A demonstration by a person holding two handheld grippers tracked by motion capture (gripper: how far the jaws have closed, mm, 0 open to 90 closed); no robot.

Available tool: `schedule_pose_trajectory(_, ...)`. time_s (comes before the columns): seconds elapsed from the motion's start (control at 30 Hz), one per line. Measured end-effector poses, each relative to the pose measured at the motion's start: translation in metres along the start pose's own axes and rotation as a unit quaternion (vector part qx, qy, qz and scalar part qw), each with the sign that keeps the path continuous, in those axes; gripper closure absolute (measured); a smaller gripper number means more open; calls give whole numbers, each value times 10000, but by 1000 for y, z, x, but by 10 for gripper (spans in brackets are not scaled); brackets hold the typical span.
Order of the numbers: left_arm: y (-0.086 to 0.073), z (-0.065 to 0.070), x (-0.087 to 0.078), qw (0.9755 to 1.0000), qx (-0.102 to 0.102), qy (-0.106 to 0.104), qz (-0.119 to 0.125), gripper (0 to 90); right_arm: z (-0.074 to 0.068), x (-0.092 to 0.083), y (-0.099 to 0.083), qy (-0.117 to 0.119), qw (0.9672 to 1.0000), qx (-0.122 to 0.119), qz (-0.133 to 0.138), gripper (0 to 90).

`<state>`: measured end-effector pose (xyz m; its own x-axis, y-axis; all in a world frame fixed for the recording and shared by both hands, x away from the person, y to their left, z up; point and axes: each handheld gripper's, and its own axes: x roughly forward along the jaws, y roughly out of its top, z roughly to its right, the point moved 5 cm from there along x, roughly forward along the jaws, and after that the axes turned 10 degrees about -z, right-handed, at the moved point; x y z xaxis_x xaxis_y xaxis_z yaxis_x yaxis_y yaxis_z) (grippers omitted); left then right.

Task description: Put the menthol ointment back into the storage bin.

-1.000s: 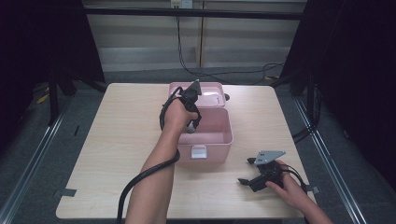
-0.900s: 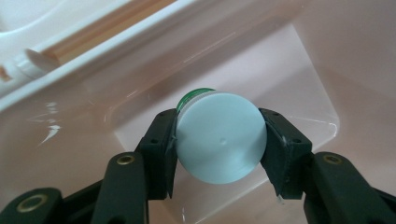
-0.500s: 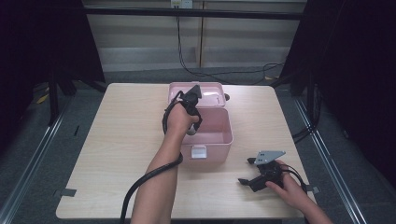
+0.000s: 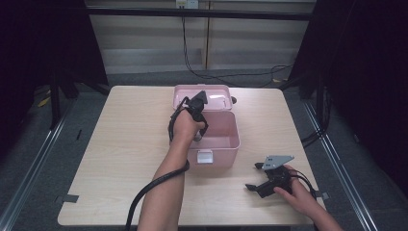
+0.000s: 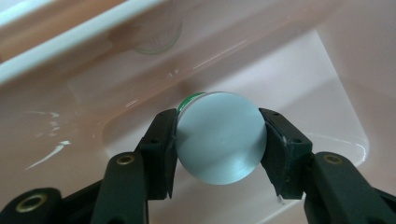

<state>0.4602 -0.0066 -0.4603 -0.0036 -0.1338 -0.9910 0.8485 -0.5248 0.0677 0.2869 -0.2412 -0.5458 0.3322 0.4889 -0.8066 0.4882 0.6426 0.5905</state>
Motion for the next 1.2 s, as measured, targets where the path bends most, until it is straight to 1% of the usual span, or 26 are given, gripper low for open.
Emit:
schedule_pose_trajectory(0.03,0,-1,0,10000,45,22,11,499,0,0,0,1,10000,1,0,96)
schedule_pose_trajectory(0.07,0,0,1,10000,19,24,10,498,0,0,0,0,10000,1,0,96)
schedule_pose_trajectory(0.13,1,0,3,10000,69,24,15,498,0,0,0,0,10000,1,1,95)
schedule_pose_trajectory(0.27,1,1,5,10000,69,43,53,497,0,0,0,1,10000,0,0,96)
schedule_pose_trajectory(0.3,2,1,5,9999,113,66,52,497,0,0,0,1,10000,0,0,96)
schedule_pose_trajectory(0.4,2,1,9,9999,82,58,71,498,0,0,0,3,10000,1,-1,96)
schedule_pose_trajectory(0.47,2,0,10,9999,120,80,62,497,0,0,0,1,10000,0,0,95)
schedule_pose_trajectory(0.53,2,0,11,9999,89,83,77,497,0,0,0,1,10000,-1,1,96)
schedule_pose_trajectory(0.67,2,0,12,9999,117,79,75,497,0,0,0,1,10000,0,1,96)
schedule_pose_trajectory(0.7,2,0,12,9999,94,77,96,497,0,0,0,3,10000,1,0,96)
schedule_pose_trajectory(0.73,2,0,12,9999,96,88,92,497,0,0,0,2,10000,0,1,96)
schedule_pose_trajectory(0.77,2,-1,13,9998,159,115,70,497,0,0,0,2,10000,0,1,96)
schedule_pose_trajectory(0.83,2,-1,14,9999,108,106,79,497,0,0,0,1,10000,0,1,96)
schedule_pose_trajectory(0.87,2,-1,14,9998,120,113,111,497,0,0,0,1,10000,-1,1,96)
schedule_pose_trajectory(1.0,2,-2,16,9997,180,152,116,497,0,0,0,1,10000,-1,1,96)
schedule_pose_trajectory(1.2,1,-4,20,9996,167,169,168,496,0,0,0,1,10000,0,1,95)
